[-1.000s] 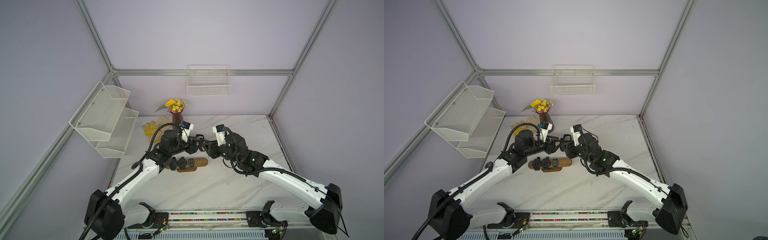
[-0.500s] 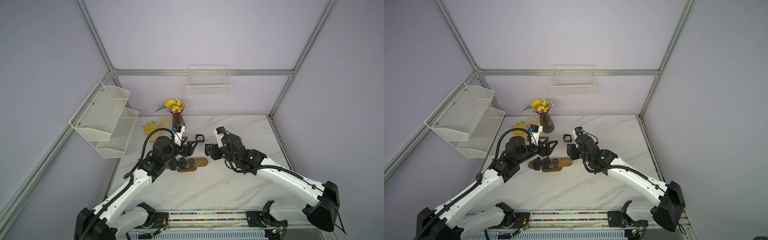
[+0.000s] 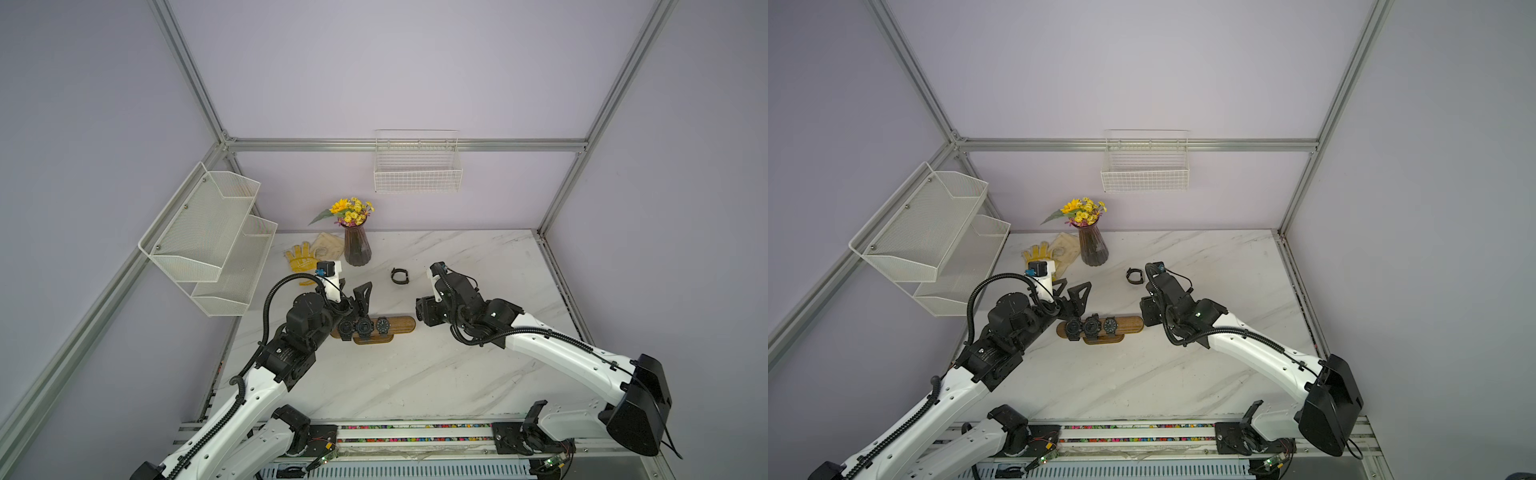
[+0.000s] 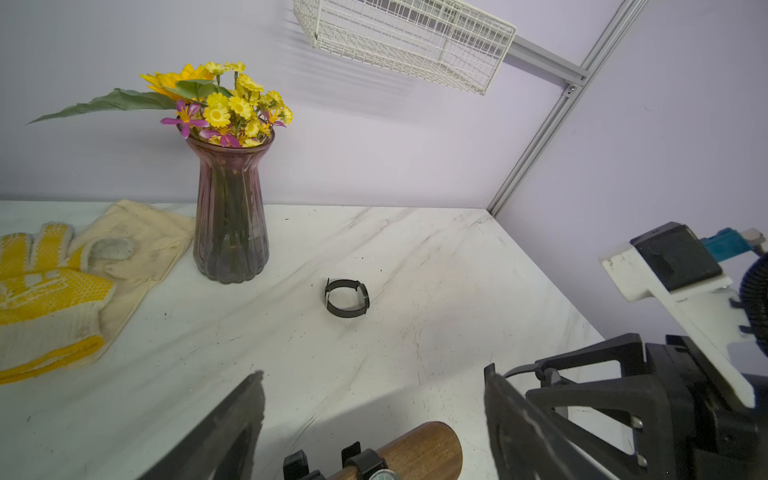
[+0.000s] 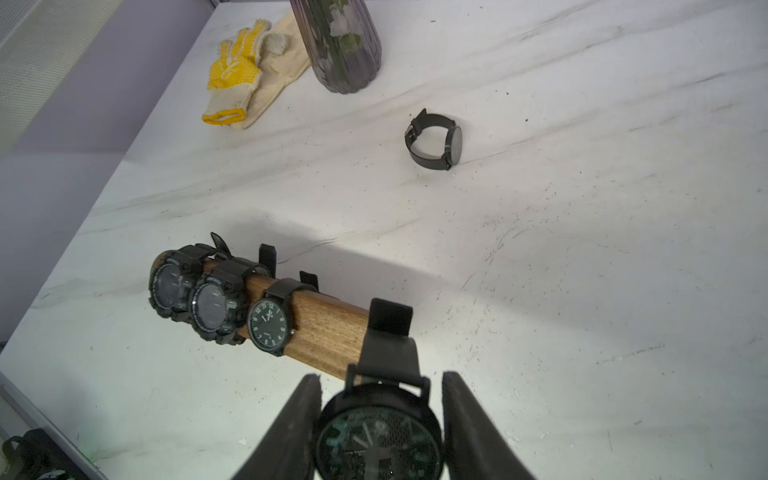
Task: Place watch on stand
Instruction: Place the watch on the stand.
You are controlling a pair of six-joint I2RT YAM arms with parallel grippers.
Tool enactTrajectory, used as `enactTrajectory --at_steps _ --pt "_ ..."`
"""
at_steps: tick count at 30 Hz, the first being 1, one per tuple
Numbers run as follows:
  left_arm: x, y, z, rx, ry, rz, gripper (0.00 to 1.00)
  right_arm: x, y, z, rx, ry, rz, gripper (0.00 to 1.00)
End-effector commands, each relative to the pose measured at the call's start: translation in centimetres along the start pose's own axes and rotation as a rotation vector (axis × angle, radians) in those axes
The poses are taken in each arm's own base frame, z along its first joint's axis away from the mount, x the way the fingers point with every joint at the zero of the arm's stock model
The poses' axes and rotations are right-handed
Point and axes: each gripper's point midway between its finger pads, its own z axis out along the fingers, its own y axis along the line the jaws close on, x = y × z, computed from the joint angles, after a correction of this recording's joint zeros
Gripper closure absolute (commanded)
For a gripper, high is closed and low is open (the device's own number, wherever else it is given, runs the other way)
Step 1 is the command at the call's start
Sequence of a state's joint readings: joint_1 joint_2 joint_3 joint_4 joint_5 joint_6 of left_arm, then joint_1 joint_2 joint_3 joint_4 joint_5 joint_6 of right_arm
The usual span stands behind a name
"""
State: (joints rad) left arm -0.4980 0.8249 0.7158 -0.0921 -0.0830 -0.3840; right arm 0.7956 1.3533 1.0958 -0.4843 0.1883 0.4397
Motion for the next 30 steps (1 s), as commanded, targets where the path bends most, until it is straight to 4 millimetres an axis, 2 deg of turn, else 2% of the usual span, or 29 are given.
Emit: enactTrajectory --at_steps 1,6,10,13,20,21,30 --pt "0.1 1.1 -0.5 -0.044 -0.027 -0.026 0.17 0.7 -1.2 0.5 0.043 0.02 -0.002 0.6" --pt "0.5 1.9 -1.4 -0.072 -0.038 -0.028 0.16 1.3 -2.1 1.0 0.071 0.03 -0.012 0.6" --pt "0.8 3.4 -2.6 -0.14 -0.064 -0.039 0.14 2.4 -2.6 2.3 0.102 0.065 -0.028 0.6" --pt "0.9 3.6 -3.0 -0.14 -0.086 -0.047 0.12 2.7 -2.8 2.8 0.11 0.072 -0.033 0.6" --pt "1.1 3.7 -2.9 -0.145 -0.075 -0.042 0.12 3.7 -3.3 4.1 0.138 0.104 -0.038 0.6" --pt "1.1 3.7 -2.9 -0.145 -0.076 -0.042 0.12 3.3 -3.0 4.3 0.128 0.085 -0.036 0.6" --pt "1.3 3.5 -2.6 -0.137 -0.064 -0.043 0.11 3.8 -2.6 5.7 0.115 0.101 -0.033 0.61"
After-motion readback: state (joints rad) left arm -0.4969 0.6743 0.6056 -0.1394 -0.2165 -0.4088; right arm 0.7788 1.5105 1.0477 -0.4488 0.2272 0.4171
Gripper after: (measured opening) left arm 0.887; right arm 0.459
